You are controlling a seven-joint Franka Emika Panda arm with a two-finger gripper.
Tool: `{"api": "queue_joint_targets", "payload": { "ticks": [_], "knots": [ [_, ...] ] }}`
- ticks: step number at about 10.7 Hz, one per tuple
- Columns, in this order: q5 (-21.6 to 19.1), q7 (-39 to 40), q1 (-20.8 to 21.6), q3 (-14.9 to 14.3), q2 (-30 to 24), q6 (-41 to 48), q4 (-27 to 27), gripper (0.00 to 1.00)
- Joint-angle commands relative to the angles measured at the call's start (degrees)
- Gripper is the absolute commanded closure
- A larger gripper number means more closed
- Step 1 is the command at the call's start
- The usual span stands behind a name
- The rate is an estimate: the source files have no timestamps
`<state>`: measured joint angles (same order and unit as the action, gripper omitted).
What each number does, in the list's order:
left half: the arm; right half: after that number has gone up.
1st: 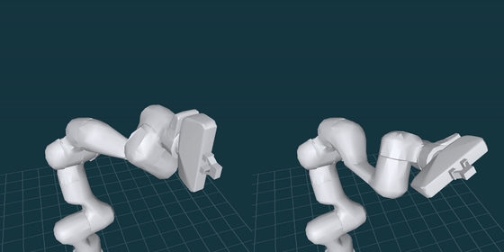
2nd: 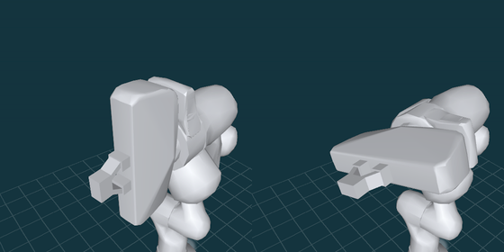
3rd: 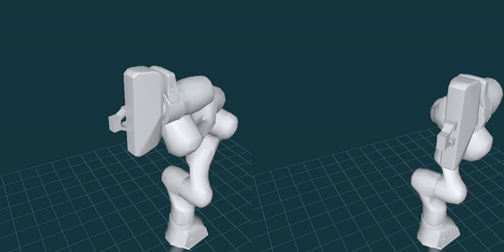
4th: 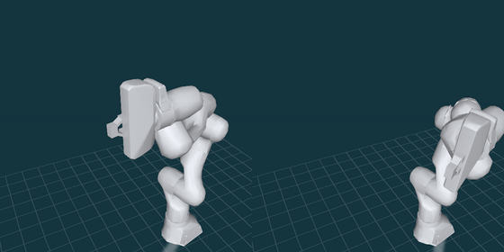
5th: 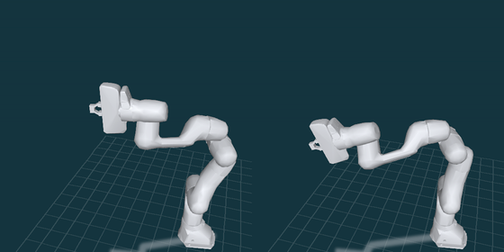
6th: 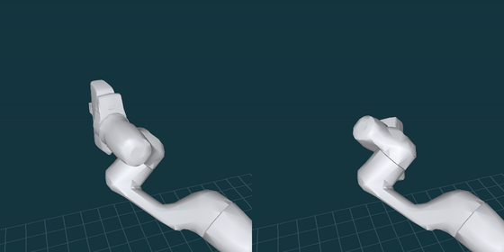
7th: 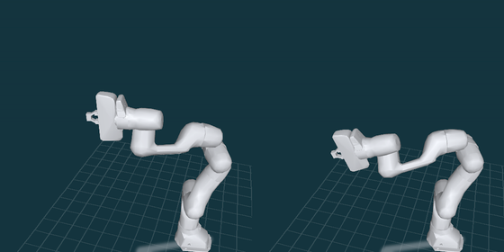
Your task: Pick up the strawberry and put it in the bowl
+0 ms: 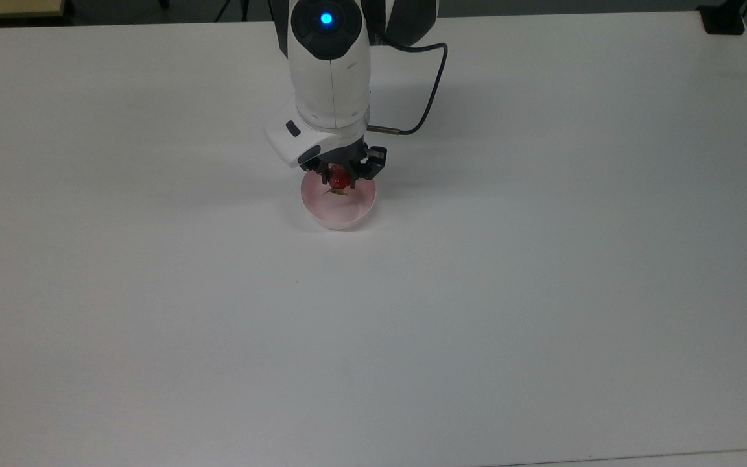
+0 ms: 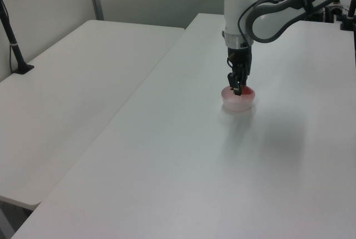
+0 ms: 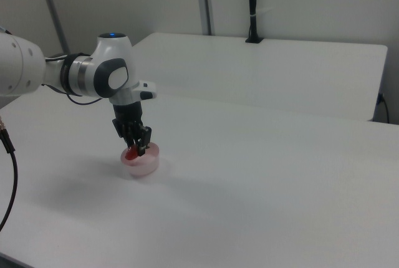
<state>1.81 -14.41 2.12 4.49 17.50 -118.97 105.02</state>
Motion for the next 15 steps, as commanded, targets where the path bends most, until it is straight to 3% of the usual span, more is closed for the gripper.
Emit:
{"api": "queue_joint_targets", "payload": {
  "ticks": [1,2,3,4,7,11,15],
  "knots": [
    [1.0,-1.06,-0.72,-0.19,0.6,0.76,-1.57,0.31],
    [1.0,-1.06,-1.07,-0.19,0.69,0.67,-1.66,0.14],
    [1.0,-1.06,-1.07,-0.19,0.69,0.67,-1.75,0.03],
    [1.0,-1.15,-0.98,-0.1,0.69,0.76,-1.75,0.0],
    [0.83,-2.03,-1.42,-0.1,-3.76,1.9,-2.54,0.0],
    [0.04,-1.68,-3.09,-0.36,-11.33,19.78,-11.66,0.0],
    [-0.05,-1.94,-2.3,-0.54,-20.56,30.8,-11.77,0.0]
  ]
}}
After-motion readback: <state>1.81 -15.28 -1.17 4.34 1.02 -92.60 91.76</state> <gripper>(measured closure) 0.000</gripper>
